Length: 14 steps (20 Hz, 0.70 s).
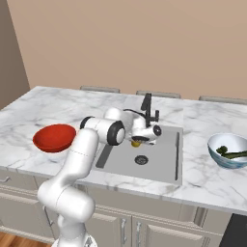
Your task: Pick the squashs from the cabinet and place them in one bowl. Pick the lemon from the sink and place it in the other bowl.
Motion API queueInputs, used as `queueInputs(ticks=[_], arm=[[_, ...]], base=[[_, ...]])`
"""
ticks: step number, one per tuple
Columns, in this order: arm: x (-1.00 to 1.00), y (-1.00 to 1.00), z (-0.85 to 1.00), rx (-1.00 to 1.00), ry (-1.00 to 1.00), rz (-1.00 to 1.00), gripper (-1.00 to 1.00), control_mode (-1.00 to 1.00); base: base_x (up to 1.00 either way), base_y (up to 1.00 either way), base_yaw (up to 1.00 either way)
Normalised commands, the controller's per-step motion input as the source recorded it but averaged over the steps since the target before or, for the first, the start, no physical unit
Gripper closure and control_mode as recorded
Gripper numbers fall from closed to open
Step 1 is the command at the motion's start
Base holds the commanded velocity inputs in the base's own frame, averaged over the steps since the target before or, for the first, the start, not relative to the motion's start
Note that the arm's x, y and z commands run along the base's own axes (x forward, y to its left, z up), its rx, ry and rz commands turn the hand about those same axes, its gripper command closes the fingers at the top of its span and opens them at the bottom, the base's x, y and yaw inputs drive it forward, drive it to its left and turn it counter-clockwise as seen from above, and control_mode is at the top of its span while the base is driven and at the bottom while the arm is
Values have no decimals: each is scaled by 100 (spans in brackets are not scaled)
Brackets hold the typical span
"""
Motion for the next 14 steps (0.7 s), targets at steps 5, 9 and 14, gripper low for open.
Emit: queueInputs(ticks=[5, 9, 14], arm=[[-67, 0, -9, 1, -4, 0, 100, -100], [-76, 2, 0, 0, -11, 0, 100, -100], [-67, 14, 0, 0, -10, 2, 100, -100]], base=[[0, 0, 0], [0, 0, 0], [0, 0, 0]])
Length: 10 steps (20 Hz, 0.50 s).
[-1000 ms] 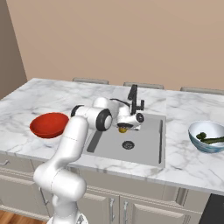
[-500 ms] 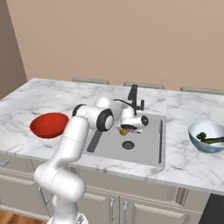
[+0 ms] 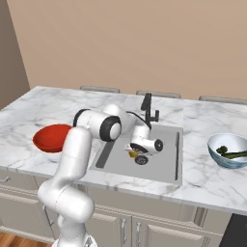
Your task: Pick the squashs from the cabinet and place them in one bowl. Pick the lemon from the sink and place it in the other bowl.
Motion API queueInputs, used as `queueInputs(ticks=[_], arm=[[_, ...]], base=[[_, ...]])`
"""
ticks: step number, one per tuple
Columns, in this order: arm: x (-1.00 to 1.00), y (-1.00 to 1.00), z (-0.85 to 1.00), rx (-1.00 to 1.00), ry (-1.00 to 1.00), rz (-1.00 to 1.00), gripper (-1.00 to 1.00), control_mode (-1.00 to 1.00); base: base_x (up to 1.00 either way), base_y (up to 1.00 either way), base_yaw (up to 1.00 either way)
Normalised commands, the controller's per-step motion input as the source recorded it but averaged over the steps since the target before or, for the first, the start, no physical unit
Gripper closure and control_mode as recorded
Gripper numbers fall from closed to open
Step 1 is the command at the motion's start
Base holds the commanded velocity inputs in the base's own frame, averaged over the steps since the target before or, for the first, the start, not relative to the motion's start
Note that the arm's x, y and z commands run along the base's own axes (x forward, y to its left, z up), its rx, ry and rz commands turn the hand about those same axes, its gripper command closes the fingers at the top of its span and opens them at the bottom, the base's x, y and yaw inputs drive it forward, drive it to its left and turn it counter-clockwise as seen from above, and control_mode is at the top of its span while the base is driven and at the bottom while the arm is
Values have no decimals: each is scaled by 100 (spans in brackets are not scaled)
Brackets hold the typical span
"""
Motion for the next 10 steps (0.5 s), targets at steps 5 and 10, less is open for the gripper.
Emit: queueInputs(ticks=[5, 10], arm=[[-70, 36, 45, 0, -17, 4, 100, -100], [-63, 42, 62, 0, -16, 4, 100, -100]], base=[[0, 0, 0], [0, 0, 0]])
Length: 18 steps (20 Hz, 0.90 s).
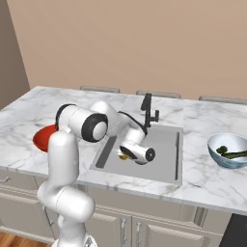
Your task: Pick the squashs from the cabinet and place them in one bowl. Pick the lemon from the sink and place it in the other bowl.
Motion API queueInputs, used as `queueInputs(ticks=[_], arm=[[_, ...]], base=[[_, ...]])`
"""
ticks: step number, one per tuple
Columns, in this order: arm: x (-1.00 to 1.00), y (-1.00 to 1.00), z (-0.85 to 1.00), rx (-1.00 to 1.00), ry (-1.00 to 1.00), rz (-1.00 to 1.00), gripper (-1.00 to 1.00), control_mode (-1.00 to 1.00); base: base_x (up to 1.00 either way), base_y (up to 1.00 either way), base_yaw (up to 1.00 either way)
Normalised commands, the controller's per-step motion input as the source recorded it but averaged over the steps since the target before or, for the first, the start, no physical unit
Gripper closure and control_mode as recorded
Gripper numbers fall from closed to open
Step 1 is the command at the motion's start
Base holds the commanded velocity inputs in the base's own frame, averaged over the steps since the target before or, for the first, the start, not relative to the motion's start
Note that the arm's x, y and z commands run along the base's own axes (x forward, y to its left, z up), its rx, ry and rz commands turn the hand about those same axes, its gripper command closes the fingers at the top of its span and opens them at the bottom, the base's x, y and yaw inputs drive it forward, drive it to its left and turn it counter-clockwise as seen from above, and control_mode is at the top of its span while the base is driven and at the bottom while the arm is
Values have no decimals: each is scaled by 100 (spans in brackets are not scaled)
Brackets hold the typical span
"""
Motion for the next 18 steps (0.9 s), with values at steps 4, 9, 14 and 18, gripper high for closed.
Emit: queueInputs(ticks=[4, 9, 14, 18], arm=[[-48, 37, 71, 0, -14, 1, 100, -100], [-30, 27, 83, -11, -9, 0, 100, -100], [-30, 22, 83, -22, -7, 0, 100, -100], [-41, 26, 73, -16, -4, 0, 100, -100]], base=[[0, 0, 0], [0, 0, 0], [0, 0, 0], [0, 0, 0]])
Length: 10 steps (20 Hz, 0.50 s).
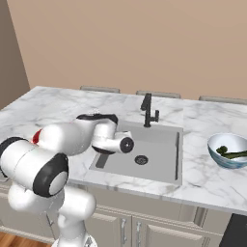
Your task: Pick the squashs from the cabinet and place them in one bowl. Pick the lemon from the sink and place it in the other bowl.
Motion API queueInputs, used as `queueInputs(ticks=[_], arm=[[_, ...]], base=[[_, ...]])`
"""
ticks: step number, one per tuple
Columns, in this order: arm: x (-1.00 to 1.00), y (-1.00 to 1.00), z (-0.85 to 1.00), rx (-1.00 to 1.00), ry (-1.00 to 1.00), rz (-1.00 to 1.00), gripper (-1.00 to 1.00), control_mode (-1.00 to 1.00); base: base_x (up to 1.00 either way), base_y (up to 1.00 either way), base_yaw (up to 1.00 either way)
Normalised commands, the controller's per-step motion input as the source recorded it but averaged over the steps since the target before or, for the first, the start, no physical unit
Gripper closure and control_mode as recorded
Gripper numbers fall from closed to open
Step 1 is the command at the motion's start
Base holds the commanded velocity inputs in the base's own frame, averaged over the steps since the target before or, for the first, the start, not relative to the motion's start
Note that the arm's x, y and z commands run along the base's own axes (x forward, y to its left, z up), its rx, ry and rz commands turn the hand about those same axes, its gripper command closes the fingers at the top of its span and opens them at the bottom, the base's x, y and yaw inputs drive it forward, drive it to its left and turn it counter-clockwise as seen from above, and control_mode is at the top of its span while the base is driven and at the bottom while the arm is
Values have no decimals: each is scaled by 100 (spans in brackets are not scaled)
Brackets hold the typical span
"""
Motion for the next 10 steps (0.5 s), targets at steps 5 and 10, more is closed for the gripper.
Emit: queueInputs(ticks=[5, 10], arm=[[-50, 26, 73, -11, -3, 0, 100, -100], [-48, 24, 75, -2, 0, 0, 100, -100]], base=[[0, 0, 0], [0, 0, 0]])
